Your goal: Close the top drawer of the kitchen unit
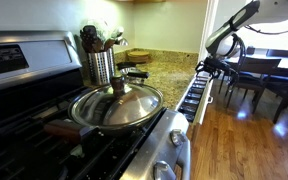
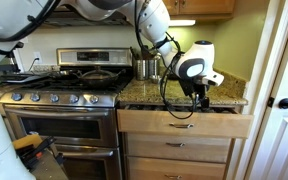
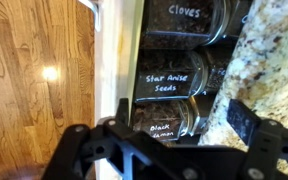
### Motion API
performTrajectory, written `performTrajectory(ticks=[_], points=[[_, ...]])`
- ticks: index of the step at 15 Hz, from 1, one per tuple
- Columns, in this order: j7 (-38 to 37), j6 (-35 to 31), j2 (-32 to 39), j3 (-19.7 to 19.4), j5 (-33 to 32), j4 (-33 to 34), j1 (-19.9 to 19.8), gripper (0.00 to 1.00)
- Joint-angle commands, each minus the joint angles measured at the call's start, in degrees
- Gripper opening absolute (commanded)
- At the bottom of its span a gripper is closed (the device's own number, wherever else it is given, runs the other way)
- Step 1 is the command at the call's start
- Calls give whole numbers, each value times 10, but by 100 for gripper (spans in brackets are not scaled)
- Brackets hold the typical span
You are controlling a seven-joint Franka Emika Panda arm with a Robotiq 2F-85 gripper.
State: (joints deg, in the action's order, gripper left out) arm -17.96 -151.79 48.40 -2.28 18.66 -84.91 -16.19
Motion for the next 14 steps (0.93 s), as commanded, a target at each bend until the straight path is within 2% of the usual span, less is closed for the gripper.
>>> performTrajectory(ticks=[1, 4, 10, 14], points=[[5, 3, 1, -6, 8, 3, 4, 100], [7, -5, -20, -10, 6, -22, 6, 100], [24, -27, -100, -10, 12, -118, 1, 100], [17, -16, -113, -19, 15, -160, -1, 100]])
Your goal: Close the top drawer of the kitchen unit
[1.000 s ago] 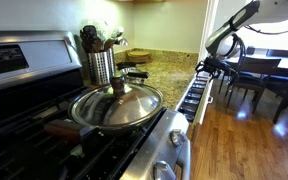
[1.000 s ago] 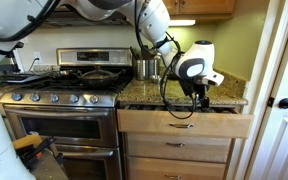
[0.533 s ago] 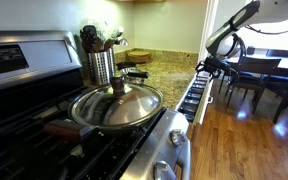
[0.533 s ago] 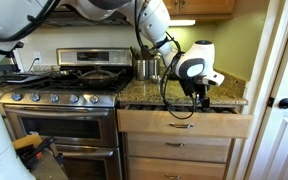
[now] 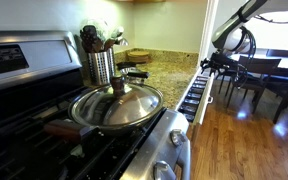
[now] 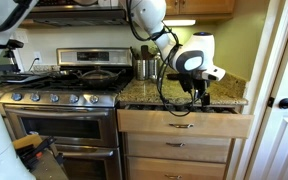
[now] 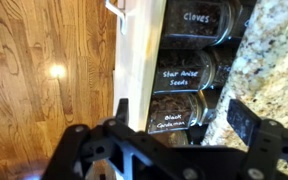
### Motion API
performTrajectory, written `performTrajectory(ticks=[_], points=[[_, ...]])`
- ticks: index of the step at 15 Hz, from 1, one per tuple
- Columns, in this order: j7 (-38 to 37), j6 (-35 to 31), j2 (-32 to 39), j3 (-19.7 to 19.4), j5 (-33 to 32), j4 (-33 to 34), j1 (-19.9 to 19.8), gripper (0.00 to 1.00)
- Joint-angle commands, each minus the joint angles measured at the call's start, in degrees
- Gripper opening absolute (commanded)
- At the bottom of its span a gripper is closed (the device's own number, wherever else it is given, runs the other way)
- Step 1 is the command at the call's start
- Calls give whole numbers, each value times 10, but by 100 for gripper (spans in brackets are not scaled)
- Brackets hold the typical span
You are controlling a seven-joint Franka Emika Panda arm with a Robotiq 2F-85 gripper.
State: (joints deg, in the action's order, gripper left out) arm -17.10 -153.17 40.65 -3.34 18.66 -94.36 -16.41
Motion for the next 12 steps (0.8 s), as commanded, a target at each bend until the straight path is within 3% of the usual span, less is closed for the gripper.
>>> performTrajectory(ticks=[1, 6, 7, 12], points=[[5, -3, -31, -11, 16, -69, 1, 100], [-18, 4, -2, -33, 11, -79, 9, 100], [-19, 4, 0, -35, 11, -82, 9, 79], [-15, -5, -5, -24, 31, -78, 3, 49]])
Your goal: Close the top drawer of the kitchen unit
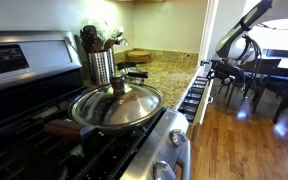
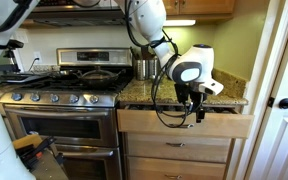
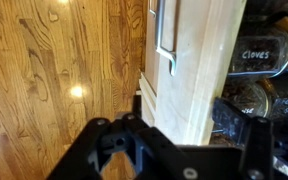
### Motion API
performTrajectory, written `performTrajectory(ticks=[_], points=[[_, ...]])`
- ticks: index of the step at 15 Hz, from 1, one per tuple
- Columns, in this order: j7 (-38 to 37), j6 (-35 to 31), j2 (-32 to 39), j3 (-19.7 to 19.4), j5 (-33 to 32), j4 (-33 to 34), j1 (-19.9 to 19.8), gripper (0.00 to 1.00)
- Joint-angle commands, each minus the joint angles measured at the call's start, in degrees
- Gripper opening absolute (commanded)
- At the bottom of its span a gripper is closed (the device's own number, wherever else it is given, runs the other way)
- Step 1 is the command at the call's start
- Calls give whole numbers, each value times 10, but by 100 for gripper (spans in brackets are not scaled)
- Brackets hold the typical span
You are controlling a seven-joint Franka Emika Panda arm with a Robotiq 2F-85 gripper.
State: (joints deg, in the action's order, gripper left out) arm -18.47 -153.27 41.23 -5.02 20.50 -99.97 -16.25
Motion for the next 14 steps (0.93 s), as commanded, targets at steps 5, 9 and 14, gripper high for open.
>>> performTrajectory(ticks=[5, 9, 14], points=[[26, -44, -50, 9, 38, -57, -13, 13], [32, -62, -60, 9, 47, -70, -19, 1], [11, -47, -25, 0, 48, -45, -17, 2]])
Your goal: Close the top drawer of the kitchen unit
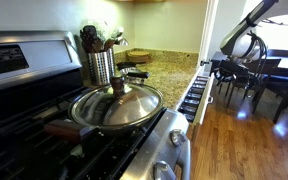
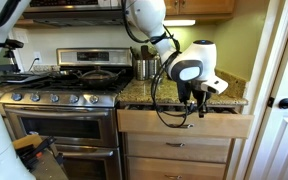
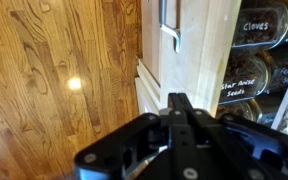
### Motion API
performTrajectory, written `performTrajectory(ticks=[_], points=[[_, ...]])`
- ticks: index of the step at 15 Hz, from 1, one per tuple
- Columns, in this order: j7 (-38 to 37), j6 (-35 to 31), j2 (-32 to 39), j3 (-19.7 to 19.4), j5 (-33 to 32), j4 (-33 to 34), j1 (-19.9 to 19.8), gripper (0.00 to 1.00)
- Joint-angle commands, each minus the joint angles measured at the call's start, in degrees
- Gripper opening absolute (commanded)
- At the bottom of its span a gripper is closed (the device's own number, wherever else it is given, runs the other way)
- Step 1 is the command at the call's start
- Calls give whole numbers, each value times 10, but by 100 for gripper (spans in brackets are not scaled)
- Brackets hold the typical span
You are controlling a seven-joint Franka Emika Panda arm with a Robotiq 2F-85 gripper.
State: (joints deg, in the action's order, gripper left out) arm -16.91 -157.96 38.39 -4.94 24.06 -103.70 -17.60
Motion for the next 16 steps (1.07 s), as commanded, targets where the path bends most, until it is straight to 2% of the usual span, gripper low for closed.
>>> performTrajectory(ticks=[1, 2, 8, 16], points=[[0, -2, 11, 7, 18, -1, -9, 3], [4, -15, 21, 13, 25, 6, -12, 1], [18, -43, 63, 47, 62, 49, -34, 2], [38, -47, 96, 82, 71, 96, -56, 2]])
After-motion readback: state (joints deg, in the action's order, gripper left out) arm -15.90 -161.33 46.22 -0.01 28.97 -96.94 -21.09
